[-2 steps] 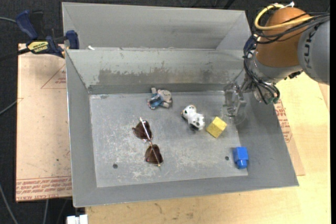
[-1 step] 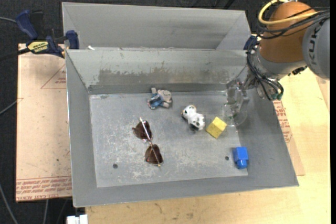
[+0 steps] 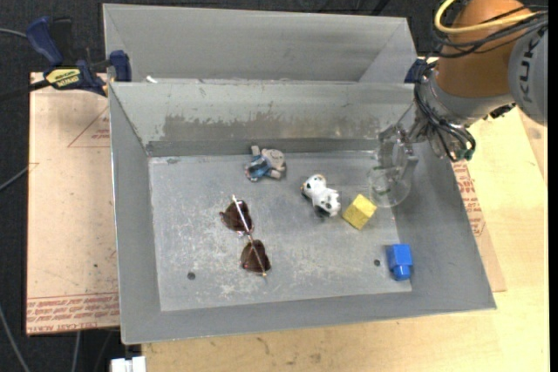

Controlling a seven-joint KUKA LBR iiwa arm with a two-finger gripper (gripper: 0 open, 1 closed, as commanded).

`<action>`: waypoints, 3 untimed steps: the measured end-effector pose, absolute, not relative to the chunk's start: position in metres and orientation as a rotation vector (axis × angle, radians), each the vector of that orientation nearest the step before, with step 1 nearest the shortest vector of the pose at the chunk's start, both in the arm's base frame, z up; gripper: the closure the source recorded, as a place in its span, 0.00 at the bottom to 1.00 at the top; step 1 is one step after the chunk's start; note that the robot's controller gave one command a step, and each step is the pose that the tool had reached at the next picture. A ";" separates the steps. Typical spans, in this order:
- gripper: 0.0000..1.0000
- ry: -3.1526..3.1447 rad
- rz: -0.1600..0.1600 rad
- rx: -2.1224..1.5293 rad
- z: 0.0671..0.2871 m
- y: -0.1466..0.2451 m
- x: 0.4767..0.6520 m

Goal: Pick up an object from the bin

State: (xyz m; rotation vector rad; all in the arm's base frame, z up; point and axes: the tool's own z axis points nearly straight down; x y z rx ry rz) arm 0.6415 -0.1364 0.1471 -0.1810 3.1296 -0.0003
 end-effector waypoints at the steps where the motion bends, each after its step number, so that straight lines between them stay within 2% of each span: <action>1: 1.00 3.128 -0.001 -0.180 0.156 -0.136 0.642; 3: 1.00 3.133 0.001 -0.180 0.170 -0.136 0.641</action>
Offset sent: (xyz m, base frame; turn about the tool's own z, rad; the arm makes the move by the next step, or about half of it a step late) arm 0.0001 0.0001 0.0023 0.0000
